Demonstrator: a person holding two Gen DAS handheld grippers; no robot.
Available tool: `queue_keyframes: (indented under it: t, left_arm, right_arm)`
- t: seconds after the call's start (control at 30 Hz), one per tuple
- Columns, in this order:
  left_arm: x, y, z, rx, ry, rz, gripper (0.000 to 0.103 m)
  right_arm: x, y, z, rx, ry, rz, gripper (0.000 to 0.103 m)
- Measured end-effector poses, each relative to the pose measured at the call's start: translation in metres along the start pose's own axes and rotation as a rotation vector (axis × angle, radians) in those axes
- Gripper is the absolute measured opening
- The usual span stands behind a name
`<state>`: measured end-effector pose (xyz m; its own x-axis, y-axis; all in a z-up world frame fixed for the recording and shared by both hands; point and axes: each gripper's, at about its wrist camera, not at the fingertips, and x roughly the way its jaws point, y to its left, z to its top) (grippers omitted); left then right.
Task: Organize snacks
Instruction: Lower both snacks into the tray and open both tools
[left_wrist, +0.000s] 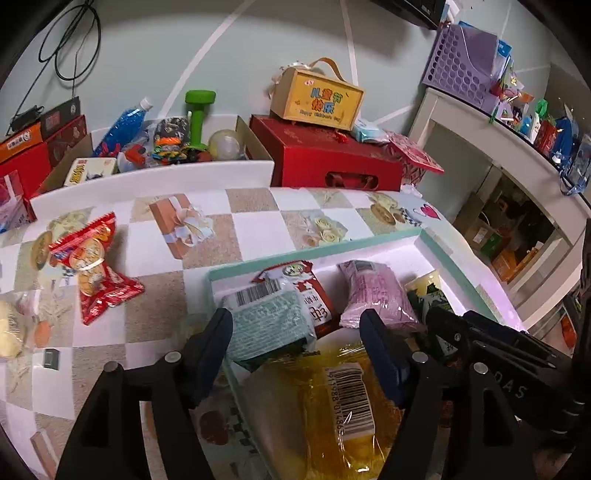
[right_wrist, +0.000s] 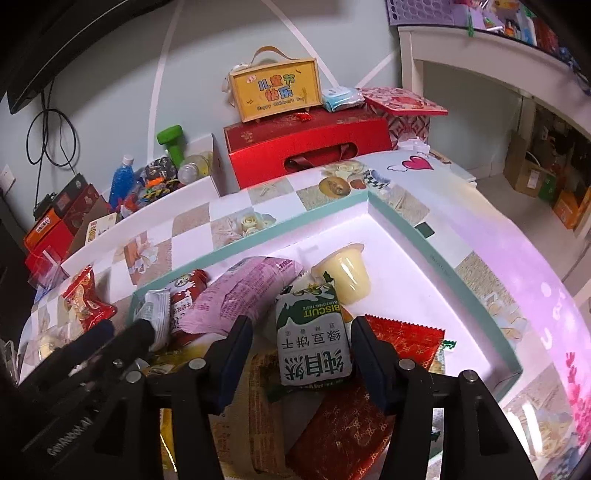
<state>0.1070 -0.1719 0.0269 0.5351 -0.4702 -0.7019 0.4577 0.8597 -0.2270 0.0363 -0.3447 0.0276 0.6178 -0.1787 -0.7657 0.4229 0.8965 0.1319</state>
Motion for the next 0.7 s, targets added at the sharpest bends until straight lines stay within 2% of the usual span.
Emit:
queue_keyframes:
  t: [0.03,0.1,0.27,0.33,0.47,0.5,0.53,0.7]
  left_arm:
    - [-0.002,0.001,0.001,-0.003,0.002,0.011,0.078]
    - [-0.005,0.003,0.002,-0.009,0.007,0.035,0.081]
    - [-0.002,0.013,0.001,-0.012,0.028,0.153,0.081]
    - [-0.002,0.018,0.001,-0.007,0.029,0.179,0.081]
    - [-0.005,0.023,0.001,-0.017,0.019,0.192,0.084]
    - [-0.005,0.023,0.001,-0.016,0.018,0.197,0.092]
    - [-0.006,0.023,0.002,-0.013,0.015,0.202,0.094]
    - [-0.008,0.019,0.003,-0.001,0.004,0.197,0.094]
  right_arm:
    - [0.000,0.000,0.000,-0.002,0.003,-0.004,0.062]
    - [0.001,0.001,0.000,-0.006,0.016,-0.016,0.067]
    - [0.007,0.003,-0.002,-0.014,0.044,-0.016,0.067]
    - [0.008,0.004,-0.002,-0.018,0.048,-0.016,0.067]
    - [0.012,0.008,-0.004,-0.033,0.062,-0.022,0.081]
    - [0.012,0.009,-0.004,-0.035,0.063,-0.020,0.081]
    - [0.012,0.009,-0.004,-0.035,0.064,-0.020,0.081]
    - [0.013,0.009,-0.004,-0.032,0.067,-0.024,0.081]
